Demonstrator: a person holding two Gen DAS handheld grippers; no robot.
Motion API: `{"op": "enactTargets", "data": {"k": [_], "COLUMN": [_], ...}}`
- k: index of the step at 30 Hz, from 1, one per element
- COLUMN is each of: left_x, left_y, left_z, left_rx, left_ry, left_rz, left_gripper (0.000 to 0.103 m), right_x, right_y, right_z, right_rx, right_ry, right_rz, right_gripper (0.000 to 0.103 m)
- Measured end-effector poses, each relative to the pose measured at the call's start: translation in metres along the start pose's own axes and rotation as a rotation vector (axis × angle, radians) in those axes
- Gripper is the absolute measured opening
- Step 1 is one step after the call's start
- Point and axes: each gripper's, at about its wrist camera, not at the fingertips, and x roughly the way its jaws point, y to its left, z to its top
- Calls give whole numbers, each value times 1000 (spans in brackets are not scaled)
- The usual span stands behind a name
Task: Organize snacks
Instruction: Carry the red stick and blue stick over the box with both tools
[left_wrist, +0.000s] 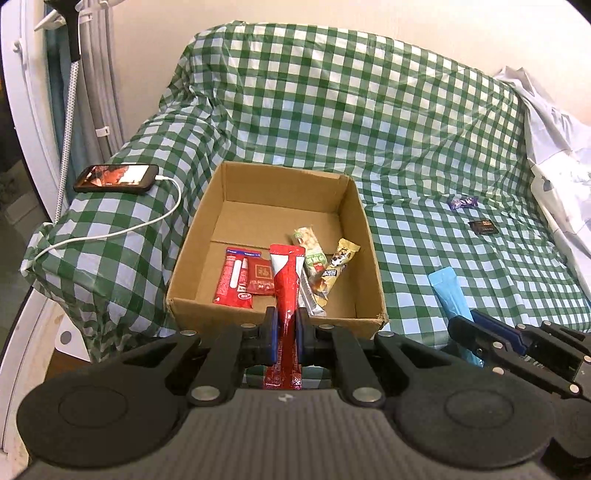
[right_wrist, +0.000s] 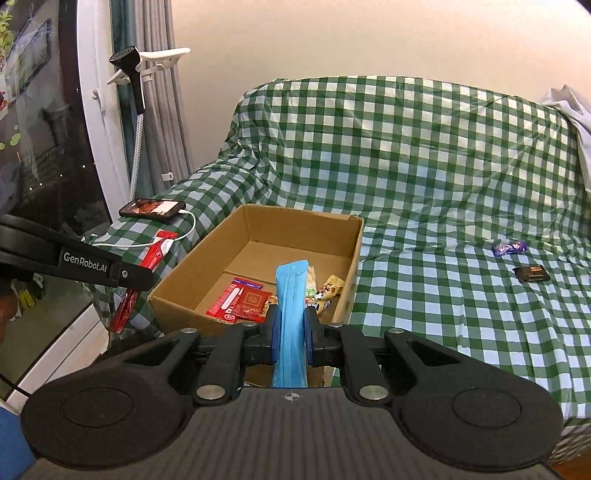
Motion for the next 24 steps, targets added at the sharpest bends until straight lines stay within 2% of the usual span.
{"op": "enactTargets", "data": {"k": [24], "left_x": [30], "left_y": [7], "left_z": [0], "left_rx": [-19], "left_ry": [58], "left_rz": [-8], "left_gripper": [10], "right_x": [25], "right_y": [2], "right_z": [-2], "right_rx": [-8], "right_ry": [86], "right_rz": [-12], "right_gripper": [14]}}
